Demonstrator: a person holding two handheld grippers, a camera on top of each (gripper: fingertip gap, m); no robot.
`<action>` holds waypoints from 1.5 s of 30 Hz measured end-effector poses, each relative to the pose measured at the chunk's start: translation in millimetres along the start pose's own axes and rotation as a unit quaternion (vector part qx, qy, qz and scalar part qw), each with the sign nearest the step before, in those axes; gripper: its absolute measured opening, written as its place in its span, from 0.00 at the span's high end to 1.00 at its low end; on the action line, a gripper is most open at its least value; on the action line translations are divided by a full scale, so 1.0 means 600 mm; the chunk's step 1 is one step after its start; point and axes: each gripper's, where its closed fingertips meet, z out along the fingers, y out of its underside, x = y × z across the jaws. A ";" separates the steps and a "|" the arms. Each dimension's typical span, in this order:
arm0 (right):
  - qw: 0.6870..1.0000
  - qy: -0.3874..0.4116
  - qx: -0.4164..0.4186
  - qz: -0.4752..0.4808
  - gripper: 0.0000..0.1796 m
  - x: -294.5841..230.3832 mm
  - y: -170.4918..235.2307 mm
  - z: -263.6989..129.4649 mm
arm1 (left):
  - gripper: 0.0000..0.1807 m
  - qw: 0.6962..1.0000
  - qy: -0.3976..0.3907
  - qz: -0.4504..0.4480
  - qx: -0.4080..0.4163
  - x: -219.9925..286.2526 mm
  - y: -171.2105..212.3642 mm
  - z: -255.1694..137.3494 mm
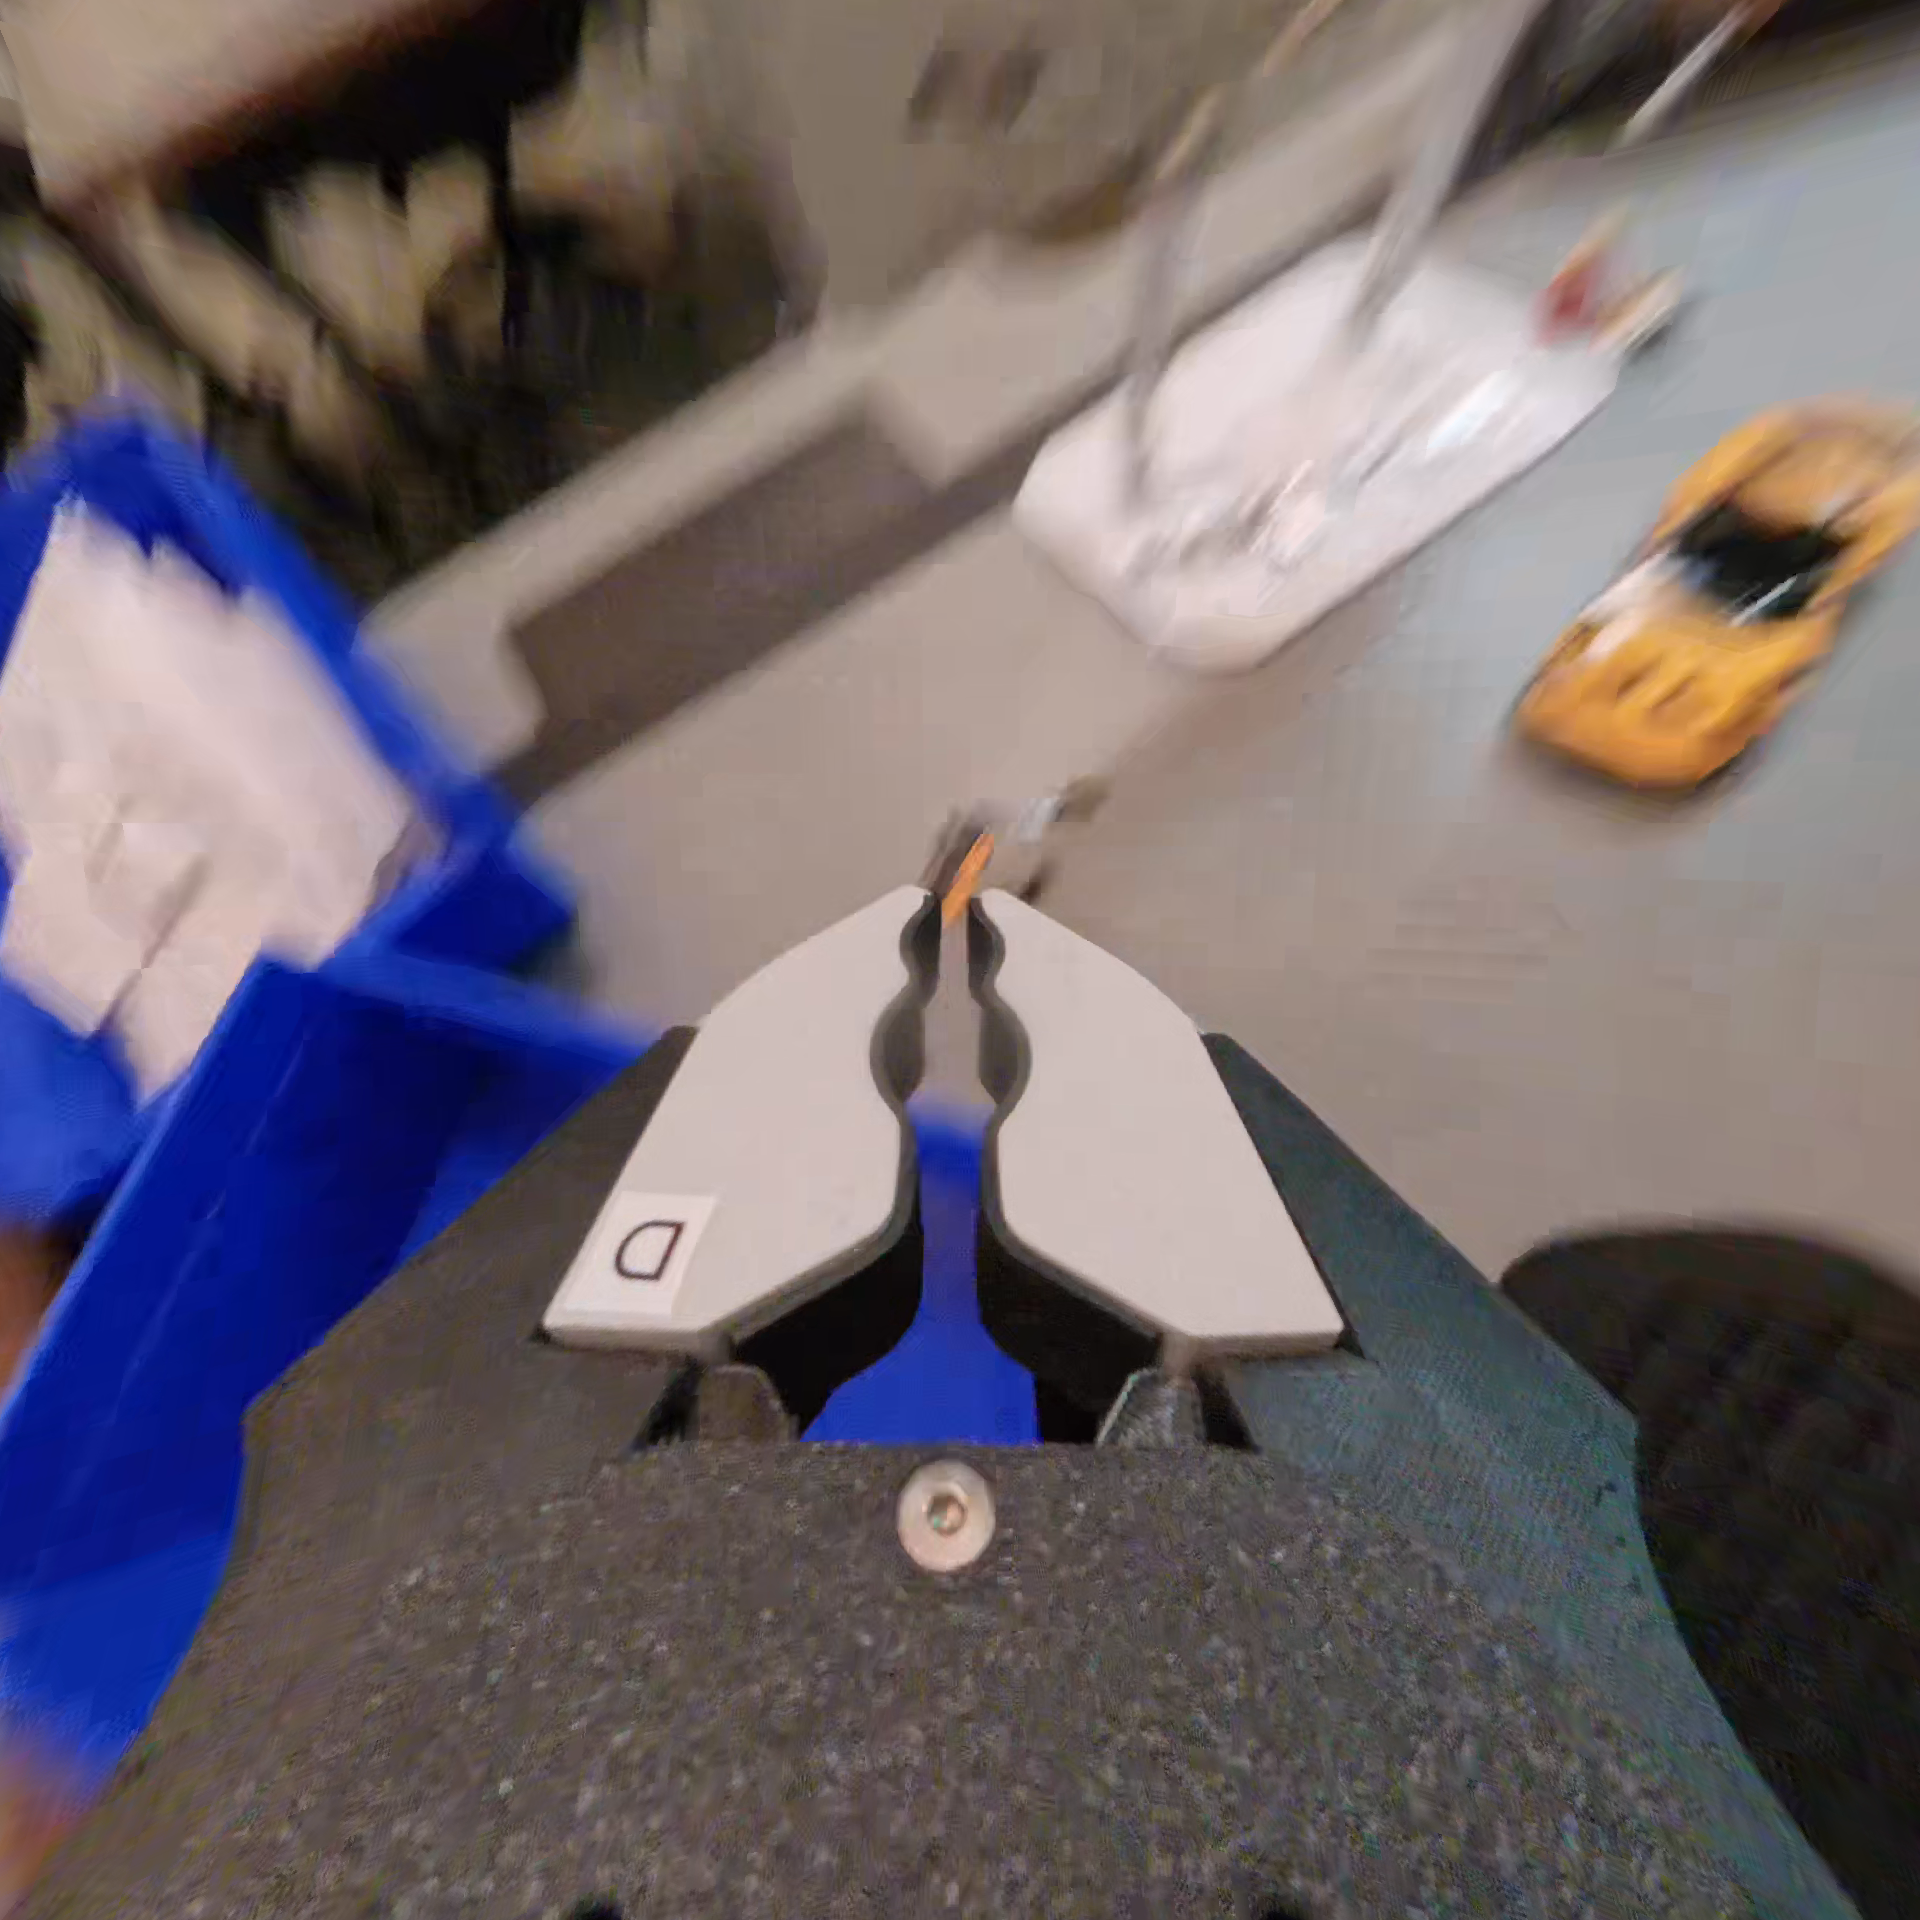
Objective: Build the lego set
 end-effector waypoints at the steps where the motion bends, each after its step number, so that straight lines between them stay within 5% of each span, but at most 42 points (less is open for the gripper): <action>1: 1.000 -0.004 -0.003 0.006 1.00 -0.002 0.004 0.002 | 0.96 0.997 -0.023 -0.010 -0.077 -0.050 0.046 -0.010; 7: 1.000 -0.021 -0.011 0.009 1.00 -0.014 0.008 0.003 | 0.79 0.912 -0.005 -0.098 -0.399 -0.172 0.275 -0.056; 14: 1.000 -0.022 -0.015 0.006 1.00 -0.013 0.010 -0.002 | 0.77 0.837 0.035 -0.044 -0.544 -0.198 0.396 -0.034; 20: 0.999 -0.023 -0.023 -0.002 1.00 -0.013 0.019 0.000 | 0.84 0.815 0.128 0.168 -0.539 -0.198 0.417 -0.024; 27: 0.999 -0.025 -0.036 -0.011 1.00 -0.017 0.031 0.008 | 0.88 0.786 0.173 0.244 -0.541 -0.192 0.432 -0.023; 45: 0.997 -0.034 -0.063 -0.040 1.00 -0.039 0.054 0.037 | 0.85 0.783 0.137 0.380 -0.473 -0.227 0.422 0.008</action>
